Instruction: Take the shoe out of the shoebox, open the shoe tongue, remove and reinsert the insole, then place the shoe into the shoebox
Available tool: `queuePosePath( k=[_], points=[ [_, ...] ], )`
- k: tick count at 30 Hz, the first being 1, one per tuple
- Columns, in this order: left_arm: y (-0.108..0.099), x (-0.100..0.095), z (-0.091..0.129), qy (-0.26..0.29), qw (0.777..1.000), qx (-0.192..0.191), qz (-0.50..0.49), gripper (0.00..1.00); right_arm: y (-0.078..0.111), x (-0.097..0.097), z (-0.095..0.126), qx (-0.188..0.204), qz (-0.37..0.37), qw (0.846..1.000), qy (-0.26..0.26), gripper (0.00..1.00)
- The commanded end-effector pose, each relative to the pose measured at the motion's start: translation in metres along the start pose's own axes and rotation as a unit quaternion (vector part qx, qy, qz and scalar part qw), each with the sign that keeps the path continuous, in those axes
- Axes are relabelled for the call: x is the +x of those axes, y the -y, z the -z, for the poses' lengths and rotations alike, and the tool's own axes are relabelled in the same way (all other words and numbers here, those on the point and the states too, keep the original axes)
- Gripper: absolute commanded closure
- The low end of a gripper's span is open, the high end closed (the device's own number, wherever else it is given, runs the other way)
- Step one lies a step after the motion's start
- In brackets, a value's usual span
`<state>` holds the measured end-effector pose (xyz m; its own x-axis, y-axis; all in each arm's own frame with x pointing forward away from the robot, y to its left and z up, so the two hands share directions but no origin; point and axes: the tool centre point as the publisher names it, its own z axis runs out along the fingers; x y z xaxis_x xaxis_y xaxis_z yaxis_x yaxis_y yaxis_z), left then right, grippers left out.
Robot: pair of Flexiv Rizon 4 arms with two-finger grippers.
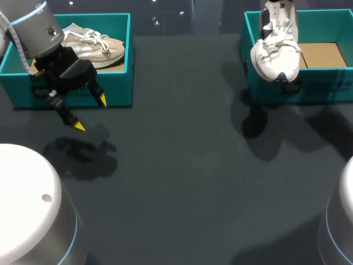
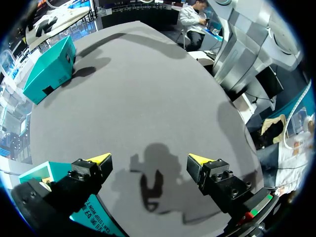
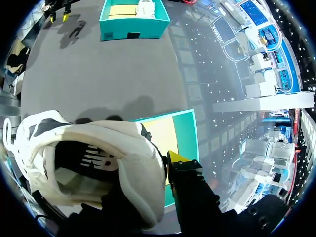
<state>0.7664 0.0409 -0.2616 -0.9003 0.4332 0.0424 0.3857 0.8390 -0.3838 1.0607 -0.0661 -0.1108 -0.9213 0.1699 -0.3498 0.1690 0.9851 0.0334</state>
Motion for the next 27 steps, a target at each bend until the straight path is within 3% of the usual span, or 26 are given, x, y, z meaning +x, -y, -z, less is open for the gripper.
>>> queuePosePath(
  k=[1,7,12,19,27],
  points=[
    [-0.001,0.001,0.0,0.0,1.0,-0.001,0.0,0.0,0.0,0.0,0.002,0.0,0.0,1.0,-0.001,1.0],
    [-0.001,0.001,0.0,0.0,1.0,-0.001,0.0,0.0,0.033,-0.051,-0.009,0.025,-0.053,0.998,0.017,1.0],
    [-0.001,0.001,0.0,0.0,1.0,-0.001,0.0,0.0,0.067,-0.077,-0.011,0.04,-0.094,0.994,0.036,1.0],
    [-0.001,0.001,0.0,0.0,1.0,-0.001,0.0,0.0,0.112,-0.095,-0.019,0.057,-0.149,0.986,0.04,1.0],
    [-0.001,0.001,0.0,0.0,1.0,-0.001,0.0,0.0,0.152,-0.103,-0.022,0.082,-0.207,0.974,0.049,1.0]
  ],
)
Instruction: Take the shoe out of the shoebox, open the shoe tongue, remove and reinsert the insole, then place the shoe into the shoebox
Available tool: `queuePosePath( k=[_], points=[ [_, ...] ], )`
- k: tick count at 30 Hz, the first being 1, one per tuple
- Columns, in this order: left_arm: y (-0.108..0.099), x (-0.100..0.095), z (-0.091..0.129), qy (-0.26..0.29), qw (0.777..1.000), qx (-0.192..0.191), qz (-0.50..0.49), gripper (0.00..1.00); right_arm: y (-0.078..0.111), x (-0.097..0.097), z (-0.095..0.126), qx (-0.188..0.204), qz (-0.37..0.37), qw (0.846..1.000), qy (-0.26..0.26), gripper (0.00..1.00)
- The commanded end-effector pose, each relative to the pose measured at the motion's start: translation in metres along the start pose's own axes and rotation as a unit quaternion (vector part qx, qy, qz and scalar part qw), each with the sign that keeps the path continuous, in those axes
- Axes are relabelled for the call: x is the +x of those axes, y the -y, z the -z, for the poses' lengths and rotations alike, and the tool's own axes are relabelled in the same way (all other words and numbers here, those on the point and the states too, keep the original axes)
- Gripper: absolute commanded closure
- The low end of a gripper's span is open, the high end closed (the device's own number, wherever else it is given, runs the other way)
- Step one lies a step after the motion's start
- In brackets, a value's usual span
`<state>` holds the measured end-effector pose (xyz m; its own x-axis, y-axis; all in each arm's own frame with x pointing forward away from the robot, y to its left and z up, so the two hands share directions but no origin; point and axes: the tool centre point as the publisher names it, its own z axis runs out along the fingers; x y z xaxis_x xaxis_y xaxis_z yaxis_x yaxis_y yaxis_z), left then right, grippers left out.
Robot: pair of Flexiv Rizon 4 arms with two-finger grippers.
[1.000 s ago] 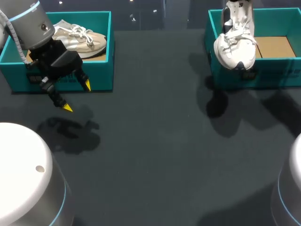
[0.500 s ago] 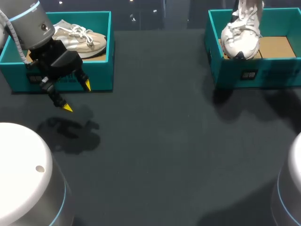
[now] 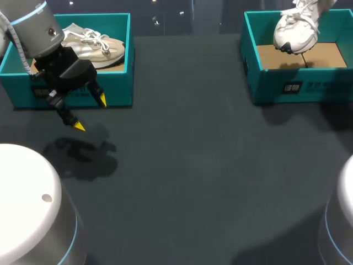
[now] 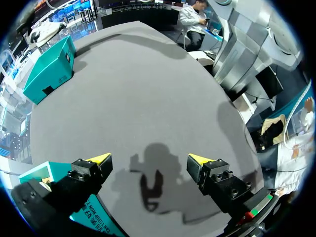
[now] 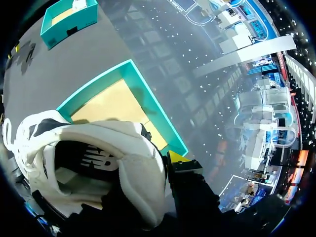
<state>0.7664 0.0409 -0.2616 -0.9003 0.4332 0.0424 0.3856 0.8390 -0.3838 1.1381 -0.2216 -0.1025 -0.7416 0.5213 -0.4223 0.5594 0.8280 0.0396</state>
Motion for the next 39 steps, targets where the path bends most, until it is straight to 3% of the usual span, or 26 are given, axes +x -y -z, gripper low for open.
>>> queuePosePath(
  k=[1,8,16,27,29,33,39],
  points=[
    [-0.001,0.001,0.0,0.0,1.0,-0.001,0.0,0.0,0.015,-0.008,0.0,-0.001,-0.018,1.0,0.003,1.0],
    [-0.001,0.001,0.0,0.0,1.0,-0.001,0.0,0.0,0.03,-0.011,-0.003,-0.017,0.003,1.0,0.012,1.0],
    [-0.001,0.001,0.0,0.0,1.0,-0.001,0.0,0.0,0.041,-0.028,-0.012,-0.027,0.105,0.994,-0.008,1.0],
    [-0.001,0.001,0.0,0.0,1.0,-0.001,0.0,0.0,0.041,-0.028,-0.012,-0.027,0.105,0.994,-0.008,1.0],
    [-0.001,0.001,0.0,0.0,1.0,-0.001,0.0,0.0,0.053,-0.046,-0.022,-0.053,0.109,0.993,-0.007,1.0],
    [-0.001,0.001,0.0,0.0,1.0,-0.001,0.0,0.0,0.071,-0.07,-0.03,-0.054,0.151,0.987,0.0,1.0],
    [-0.001,0.001,0.0,0.0,1.0,-0.001,0.0,0.0,0.082,-0.081,-0.032,-0.054,0.158,0.986,0.004,1.0]
  ],
)
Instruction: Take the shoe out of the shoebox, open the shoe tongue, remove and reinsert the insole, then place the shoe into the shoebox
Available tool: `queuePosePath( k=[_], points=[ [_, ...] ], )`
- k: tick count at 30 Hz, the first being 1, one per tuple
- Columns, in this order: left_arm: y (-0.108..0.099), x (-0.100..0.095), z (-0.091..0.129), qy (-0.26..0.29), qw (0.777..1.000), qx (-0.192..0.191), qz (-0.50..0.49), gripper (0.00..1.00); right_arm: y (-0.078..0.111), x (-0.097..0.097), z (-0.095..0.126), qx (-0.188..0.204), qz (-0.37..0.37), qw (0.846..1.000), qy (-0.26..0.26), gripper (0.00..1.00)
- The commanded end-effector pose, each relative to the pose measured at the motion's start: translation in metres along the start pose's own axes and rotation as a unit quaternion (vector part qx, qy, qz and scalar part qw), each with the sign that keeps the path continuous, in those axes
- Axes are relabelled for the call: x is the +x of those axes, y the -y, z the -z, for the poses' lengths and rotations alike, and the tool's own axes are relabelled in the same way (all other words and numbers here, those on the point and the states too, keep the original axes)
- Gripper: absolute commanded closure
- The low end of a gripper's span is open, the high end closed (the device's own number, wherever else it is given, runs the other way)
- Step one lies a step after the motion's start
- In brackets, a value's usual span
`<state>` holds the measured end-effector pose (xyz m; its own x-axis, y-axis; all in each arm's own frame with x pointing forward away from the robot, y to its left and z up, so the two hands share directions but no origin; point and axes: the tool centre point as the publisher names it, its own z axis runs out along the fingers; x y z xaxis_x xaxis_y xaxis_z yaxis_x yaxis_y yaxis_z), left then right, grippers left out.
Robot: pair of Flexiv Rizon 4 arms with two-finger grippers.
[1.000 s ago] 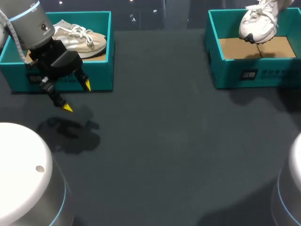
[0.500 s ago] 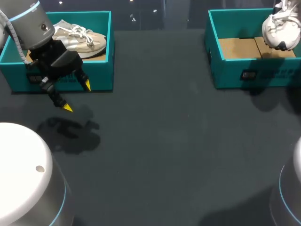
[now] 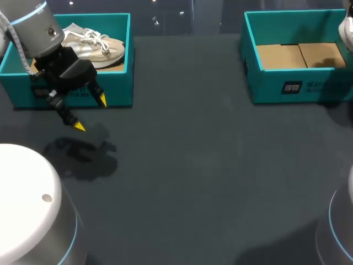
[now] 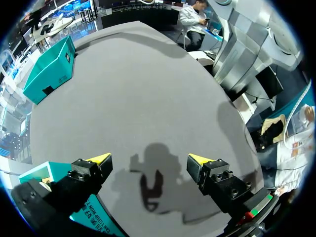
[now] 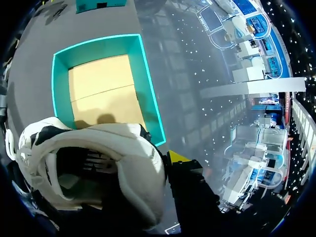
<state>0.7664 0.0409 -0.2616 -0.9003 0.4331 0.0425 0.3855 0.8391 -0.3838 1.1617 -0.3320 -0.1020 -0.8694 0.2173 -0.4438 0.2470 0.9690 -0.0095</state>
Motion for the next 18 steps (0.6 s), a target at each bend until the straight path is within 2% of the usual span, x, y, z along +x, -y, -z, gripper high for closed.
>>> queuePosePath(
  k=[1,3,4,6,8,9,10,12,13,18],
  points=[
    [-0.001,0.001,0.0,0.0,1.0,-0.001,0.0,0.0,0.007,-0.004,0.0,-0.008,-0.014,1.0,-0.005,1.0],
    [-0.001,0.001,0.0,0.0,1.0,-0.001,0.0,0.0,0.013,0.0,-0.001,-0.01,-0.044,0.999,-0.006,1.0],
    [-0.001,0.001,0.0,0.0,1.0,-0.001,0.0,0.0,0.017,0.001,-0.003,0.003,-0.078,0.997,-0.005,1.0],
    [-0.001,0.001,0.0,0.0,1.0,-0.001,0.0,0.0,0.031,0.001,-0.009,0.067,-0.203,0.977,-0.007,1.0],
    [-0.001,0.001,0.0,0.0,1.0,-0.001,0.0,0.0,0.047,0.008,-0.01,0.12,-0.322,0.939,-0.002,1.0],
    [-0.001,0.001,0.0,0.0,1.0,-0.001,0.0,0.0,0.053,0.013,-0.008,0.131,-0.36,0.924,0.0,1.0],
    [-0.001,0.001,0.0,0.0,1.0,-0.001,0.0,0.0,0.058,0.019,-0.008,0.16,-0.395,0.905,0.005,1.0],
    [-0.001,0.001,0.0,0.0,1.0,-0.001,0.0,0.0,0.069,0.03,-0.008,0.177,-0.453,0.874,0.008,1.0],
    [-0.001,0.001,0.0,0.0,1.0,-0.001,0.0,0.0,0.075,0.035,-0.006,0.196,-0.502,0.843,0.009,1.0],
    [-0.001,0.001,0.0,0.0,1.0,-0.001,0.0,0.0,0.075,0.035,-0.006,0.196,-0.502,0.843,0.009,1.0]
  ],
)
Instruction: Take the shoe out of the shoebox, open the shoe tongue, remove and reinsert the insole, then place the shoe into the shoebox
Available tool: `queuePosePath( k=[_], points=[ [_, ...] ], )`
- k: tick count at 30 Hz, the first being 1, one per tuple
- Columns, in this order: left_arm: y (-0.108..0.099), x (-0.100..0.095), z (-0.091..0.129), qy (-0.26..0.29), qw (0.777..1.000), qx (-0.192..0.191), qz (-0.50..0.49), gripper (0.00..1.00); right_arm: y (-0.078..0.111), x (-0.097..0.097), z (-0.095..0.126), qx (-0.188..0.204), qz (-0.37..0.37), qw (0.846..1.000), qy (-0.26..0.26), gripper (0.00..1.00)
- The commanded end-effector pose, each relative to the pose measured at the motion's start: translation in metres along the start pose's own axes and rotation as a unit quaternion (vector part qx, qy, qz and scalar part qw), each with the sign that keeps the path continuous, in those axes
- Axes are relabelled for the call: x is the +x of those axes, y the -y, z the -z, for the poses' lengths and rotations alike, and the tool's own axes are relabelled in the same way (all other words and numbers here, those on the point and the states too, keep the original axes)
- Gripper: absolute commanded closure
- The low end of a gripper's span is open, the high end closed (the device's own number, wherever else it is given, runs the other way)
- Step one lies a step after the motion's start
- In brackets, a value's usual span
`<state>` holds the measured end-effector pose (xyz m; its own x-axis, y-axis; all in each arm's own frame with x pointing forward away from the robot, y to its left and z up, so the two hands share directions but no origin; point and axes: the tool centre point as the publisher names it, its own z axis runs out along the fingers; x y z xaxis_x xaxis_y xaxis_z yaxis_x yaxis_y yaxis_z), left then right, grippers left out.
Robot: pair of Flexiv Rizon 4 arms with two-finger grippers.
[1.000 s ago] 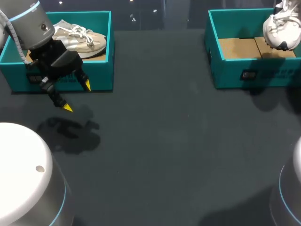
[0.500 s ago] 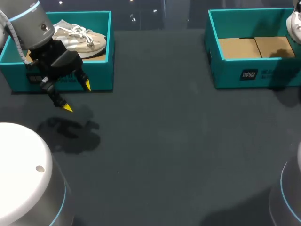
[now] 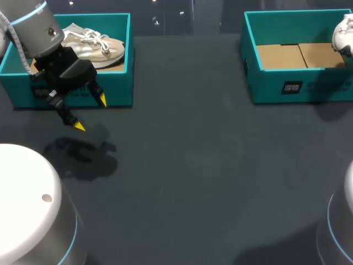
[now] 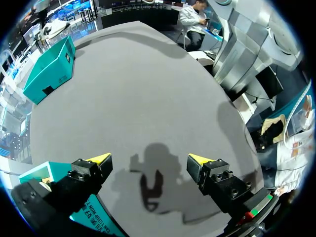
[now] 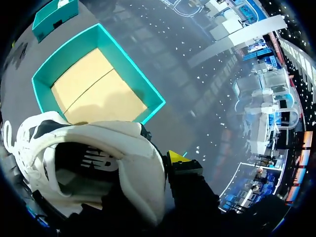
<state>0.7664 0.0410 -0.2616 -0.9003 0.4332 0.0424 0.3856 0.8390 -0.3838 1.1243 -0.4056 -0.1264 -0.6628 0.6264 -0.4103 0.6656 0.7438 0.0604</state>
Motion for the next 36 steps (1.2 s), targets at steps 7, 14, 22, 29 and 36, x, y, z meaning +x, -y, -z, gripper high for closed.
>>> queuePosePath(
  k=[7,14,22,29,36],
  points=[
    [0.0,0.001,0.0,0.0,1.0,-0.001,0.0,0.0,0.0,0.009,0.008,0.122,-0.297,0.947,0.028,1.0],
    [0.0,0.001,0.0,0.0,1.0,-0.001,0.0,0.0,0.012,0.021,-0.001,0.112,-0.438,0.892,0.027,1.0],
    [0.0,0.001,0.0,0.0,1.0,-0.001,0.0,0.0,0.029,0.034,-0.003,0.083,-0.486,0.869,0.044,1.0],
    [0.0,0.001,0.0,0.0,1.0,-0.001,0.0,0.0,0.029,0.034,-0.003,0.083,-0.486,0.869,0.044,1.0],
    [0.0,0.001,0.0,0.0,1.0,-0.001,0.0,0.0,0.028,0.046,-0.007,0.077,-0.486,0.867,0.078,1.0]
  ],
)
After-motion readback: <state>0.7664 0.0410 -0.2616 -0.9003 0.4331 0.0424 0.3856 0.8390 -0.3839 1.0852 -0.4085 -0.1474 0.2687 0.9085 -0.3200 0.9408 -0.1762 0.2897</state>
